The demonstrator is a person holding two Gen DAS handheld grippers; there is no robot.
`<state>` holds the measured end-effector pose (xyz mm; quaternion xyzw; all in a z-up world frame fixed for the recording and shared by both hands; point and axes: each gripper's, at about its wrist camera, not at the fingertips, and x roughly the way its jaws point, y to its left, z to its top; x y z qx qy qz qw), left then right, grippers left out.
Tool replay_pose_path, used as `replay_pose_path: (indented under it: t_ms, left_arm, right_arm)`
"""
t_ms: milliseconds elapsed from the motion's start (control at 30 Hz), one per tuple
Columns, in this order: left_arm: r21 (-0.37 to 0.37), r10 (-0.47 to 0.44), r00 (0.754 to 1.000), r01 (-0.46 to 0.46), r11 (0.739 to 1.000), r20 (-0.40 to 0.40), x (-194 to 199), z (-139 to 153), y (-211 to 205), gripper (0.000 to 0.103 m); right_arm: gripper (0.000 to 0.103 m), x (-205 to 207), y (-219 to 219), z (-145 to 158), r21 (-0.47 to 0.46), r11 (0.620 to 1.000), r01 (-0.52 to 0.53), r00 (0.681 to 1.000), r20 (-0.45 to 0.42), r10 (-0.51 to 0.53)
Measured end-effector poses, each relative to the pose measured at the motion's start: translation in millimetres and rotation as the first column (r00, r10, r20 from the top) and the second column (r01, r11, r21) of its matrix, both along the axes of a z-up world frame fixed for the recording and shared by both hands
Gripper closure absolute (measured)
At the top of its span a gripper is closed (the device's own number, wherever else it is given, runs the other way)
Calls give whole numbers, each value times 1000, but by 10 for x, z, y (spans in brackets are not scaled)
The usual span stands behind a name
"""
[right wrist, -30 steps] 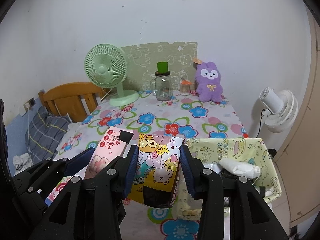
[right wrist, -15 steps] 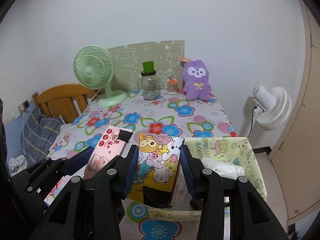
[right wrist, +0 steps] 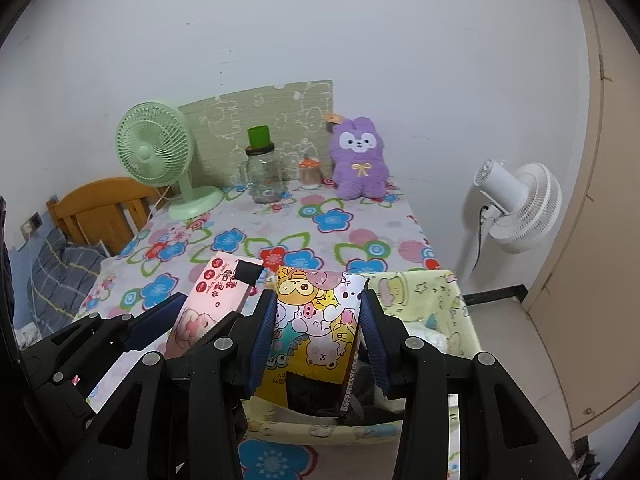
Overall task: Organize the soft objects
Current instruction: 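Lift the pink and yellow packs toward the paper box with both tools, then lower both packs into the paper box and open both tools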
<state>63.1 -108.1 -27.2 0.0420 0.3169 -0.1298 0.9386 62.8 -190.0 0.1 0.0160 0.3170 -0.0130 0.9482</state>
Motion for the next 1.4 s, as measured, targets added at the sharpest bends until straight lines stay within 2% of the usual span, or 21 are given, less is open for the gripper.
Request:
replay_pose_path:
  t_ms: [867,1200,1233,1333,1400]
  left_arm:
    - [6,-107,993,107,994,-57,259,-249,-606,63]
    - [26,-130,985,134,991,-110,359,-463,-772,61]
    - [31,-132,985,136,990,-109,359,-468,-783,59]
    - [51,-132,987,137,989,-96,338,-475,-811,38]
    - [58,-131,988,136,989,-81,322,-455,-810,34]
  right_arm:
    - [57,133,-607,-191,6,993,116,993,-28,-116]
    - [57,185,-776,-402,4,988,155,985,-78,-155]
    - [57,195,-788,-414,5,987,158,984,-80,-157]
    - [58,212,-830,-442,7,986,168,982,-84,-167]
    - [58,228,-835,-446,5,985,170,982,-85,-169]
